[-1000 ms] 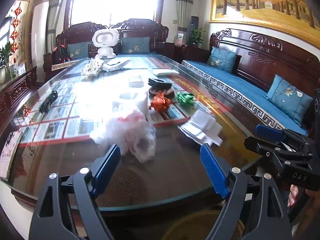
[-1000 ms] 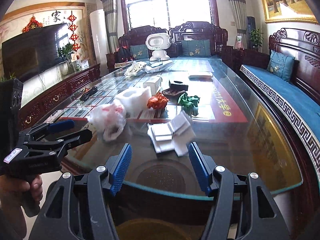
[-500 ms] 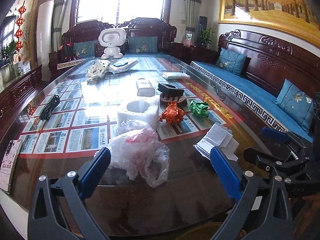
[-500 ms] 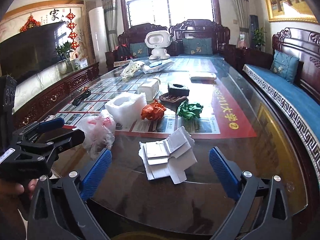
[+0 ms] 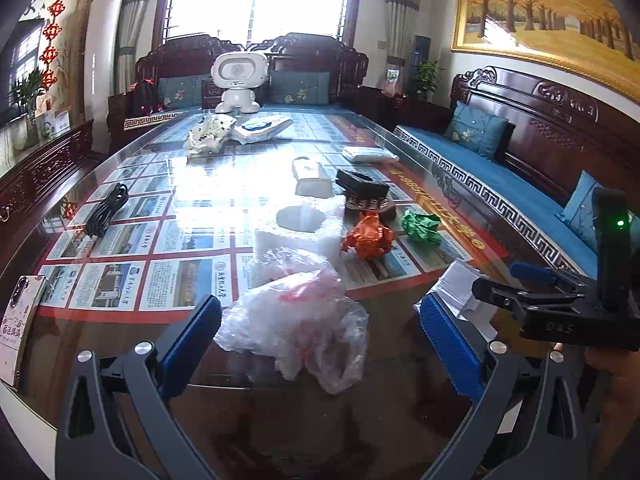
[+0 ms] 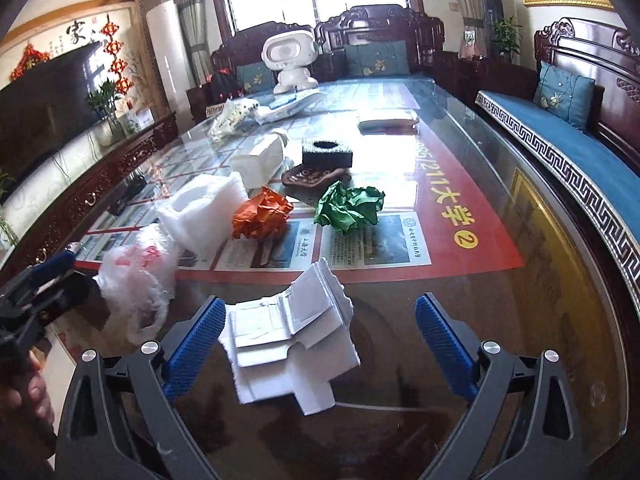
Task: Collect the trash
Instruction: 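Grasp the white paper pile with the right tool while the left tool grasps the clear plastic bag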
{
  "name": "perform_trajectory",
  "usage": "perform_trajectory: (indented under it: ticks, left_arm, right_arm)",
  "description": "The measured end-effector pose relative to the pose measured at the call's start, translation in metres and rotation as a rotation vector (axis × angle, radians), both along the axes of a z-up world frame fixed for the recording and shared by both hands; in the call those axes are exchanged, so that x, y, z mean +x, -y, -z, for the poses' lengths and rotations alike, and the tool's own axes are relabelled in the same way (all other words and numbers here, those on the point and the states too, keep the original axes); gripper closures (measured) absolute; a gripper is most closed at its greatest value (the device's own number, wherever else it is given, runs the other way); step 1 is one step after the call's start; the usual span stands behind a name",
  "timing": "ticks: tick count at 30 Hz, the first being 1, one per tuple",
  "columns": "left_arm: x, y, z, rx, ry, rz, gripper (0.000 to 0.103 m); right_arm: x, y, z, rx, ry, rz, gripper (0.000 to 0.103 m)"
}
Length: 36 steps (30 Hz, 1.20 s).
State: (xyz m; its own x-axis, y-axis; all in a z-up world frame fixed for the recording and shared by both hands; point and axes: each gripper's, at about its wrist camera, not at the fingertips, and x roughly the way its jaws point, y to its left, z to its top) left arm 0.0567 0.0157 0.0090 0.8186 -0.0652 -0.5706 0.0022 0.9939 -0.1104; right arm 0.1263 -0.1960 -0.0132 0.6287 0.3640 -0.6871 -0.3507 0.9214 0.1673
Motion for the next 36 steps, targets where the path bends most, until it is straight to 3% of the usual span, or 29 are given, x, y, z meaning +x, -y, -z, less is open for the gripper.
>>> perform_trajectory:
  ticks: [6, 9, 12, 14, 16, 24, 32, 33, 36]
  left_arm:
    - [0.005, -0.012, 0.005, -0.013, -0.012, -0.039, 0.004]
    - [0.007, -0.016, 0.007, -0.014, -0.017, -0.047, 0.004]
    - [0.008, -0.017, 0.009, -0.013, -0.023, -0.045, 0.004]
    - [0.009, -0.016, 0.011, -0.008, -0.028, -0.042, 0.004]
    - [0.010, -0.015, 0.013, -0.004, -0.033, -0.039, 0.004]
    - [0.023, -0.020, 0.022, 0.043, -0.056, -0.050, 0.004]
    - [0.048, -0.019, 0.029, 0.082, -0.078, -0.004, 0.004]
    - [0.050, -0.018, 0.032, 0.092, -0.082, -0.005, 0.009]
    - [0.053, -0.017, 0.034, 0.061, -0.090, 0.029, 0.044]
  right_arm:
    - [0.015, -0.006, 0.019, 0.003, -0.083, -0.015, 0.025]
    - [0.014, -0.011, 0.024, -0.008, -0.097, -0.032, 0.039]
    - [0.006, -0.013, 0.024, 0.004, -0.072, -0.056, 0.061]
    - [0.002, -0.016, 0.022, 0.004, -0.052, -0.081, 0.083]
    - [-0.003, -0.017, 0.019, 0.027, -0.037, -0.103, 0.091]
    - [-0.021, -0.025, -0.003, 0.057, 0.046, -0.135, 0.096]
    - [-0.020, -0.034, -0.011, 0.088, 0.055, -0.164, 0.096]
    - [-0.020, -0.034, -0.011, 0.094, 0.052, -0.162, 0.096]
    - [-0.022, -0.032, -0.011, 0.098, 0.049, -0.160, 0.096]
